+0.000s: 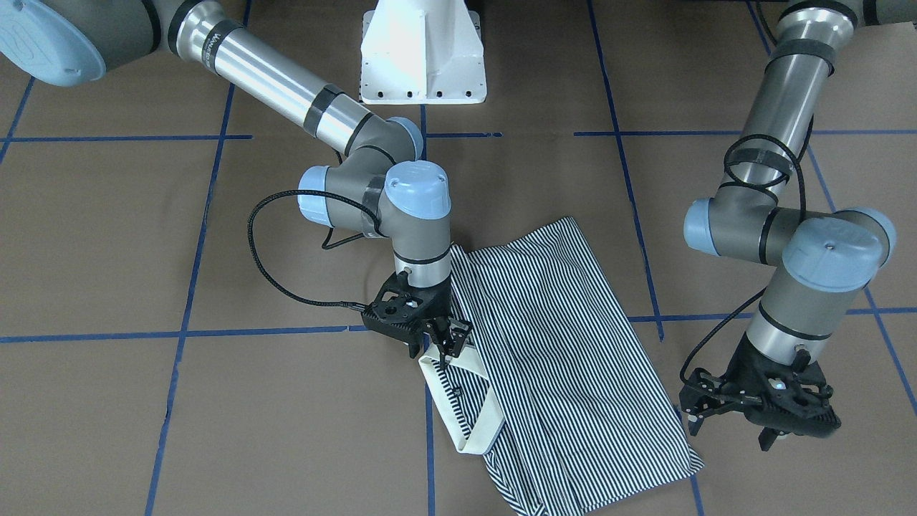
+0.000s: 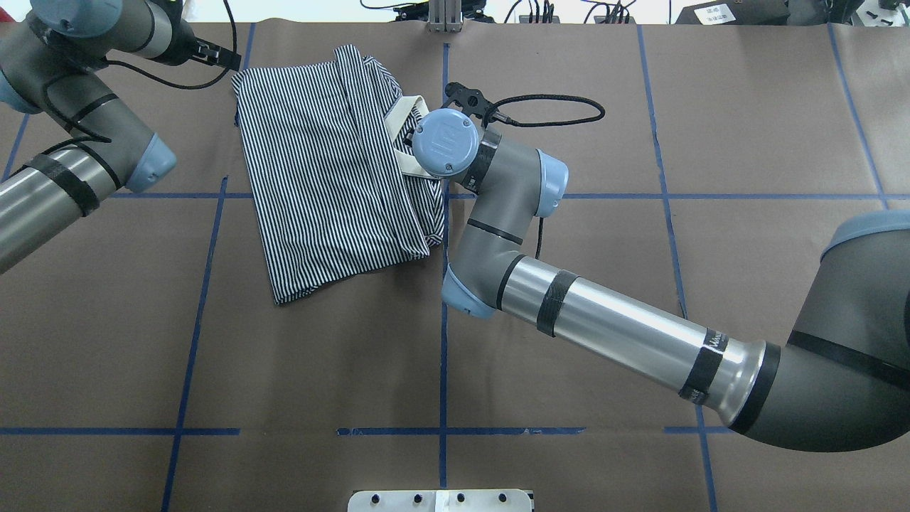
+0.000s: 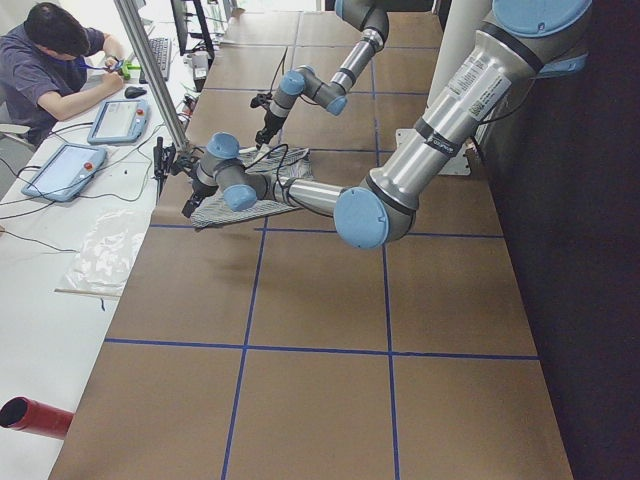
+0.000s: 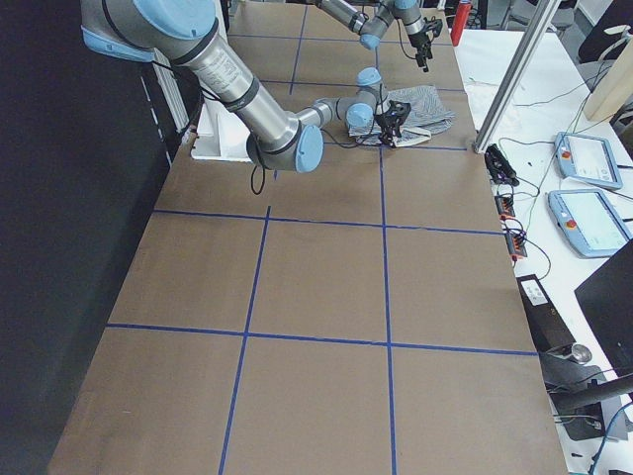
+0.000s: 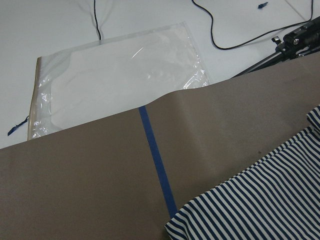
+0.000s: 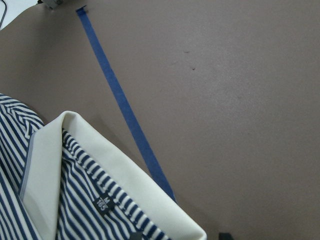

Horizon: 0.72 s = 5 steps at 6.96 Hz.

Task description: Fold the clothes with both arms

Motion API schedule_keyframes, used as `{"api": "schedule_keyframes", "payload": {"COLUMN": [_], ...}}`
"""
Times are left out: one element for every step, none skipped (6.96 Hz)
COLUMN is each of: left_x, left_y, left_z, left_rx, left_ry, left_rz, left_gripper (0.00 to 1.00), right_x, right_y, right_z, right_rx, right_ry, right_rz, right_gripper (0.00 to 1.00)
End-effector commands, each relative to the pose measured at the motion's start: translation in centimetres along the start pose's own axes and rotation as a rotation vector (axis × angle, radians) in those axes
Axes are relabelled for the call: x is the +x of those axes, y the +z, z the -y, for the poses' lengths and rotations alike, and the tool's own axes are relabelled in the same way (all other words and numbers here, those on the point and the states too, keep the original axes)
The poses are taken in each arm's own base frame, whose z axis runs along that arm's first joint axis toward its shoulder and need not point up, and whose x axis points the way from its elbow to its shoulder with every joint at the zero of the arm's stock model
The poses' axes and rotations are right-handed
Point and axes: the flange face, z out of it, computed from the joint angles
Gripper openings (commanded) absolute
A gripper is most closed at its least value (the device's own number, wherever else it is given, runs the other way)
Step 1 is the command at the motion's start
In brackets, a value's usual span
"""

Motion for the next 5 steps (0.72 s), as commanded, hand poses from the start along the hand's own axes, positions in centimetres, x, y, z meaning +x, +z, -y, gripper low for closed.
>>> {"api": "schedule_keyframes", "payload": {"left_x": [-0.2, 0.0, 0.0, 0.1, 0.6], "left_y": [0.0, -0.2, -0.3, -0.4, -0.7], "left_z": [-0.2, -0.2, -0.1, -0.1, 0.0], "left_rx": [-0.002, 0.002, 0.003, 0.007, 0.012], "left_ry": [-0.001, 0.001, 0.001, 0.003, 0.001], "left_rz": [0.001, -0.003, -0.004, -0.007, -0.014], "left_gripper": [1.0, 1.0, 1.0, 1.0, 1.0], "right_x": [0.1, -0.2, -0.6, 0.3, 3.1], "right_y": [0.1, -0.2, -0.8, -1.8, -3.2], "right_z": [-0.3, -0.3, -0.3, -0.1, 0.3], "right_rx": [-0.002, -0.003, -0.011, -0.019, -0.021], "right_ry": [0.016, 0.002, 0.003, 0.002, 0.002], "right_rz": [-0.005, -0.008, 0.003, -0.018, -0.018], "right_gripper": [0.01, 0.0, 0.0, 0.0, 0.0]}}
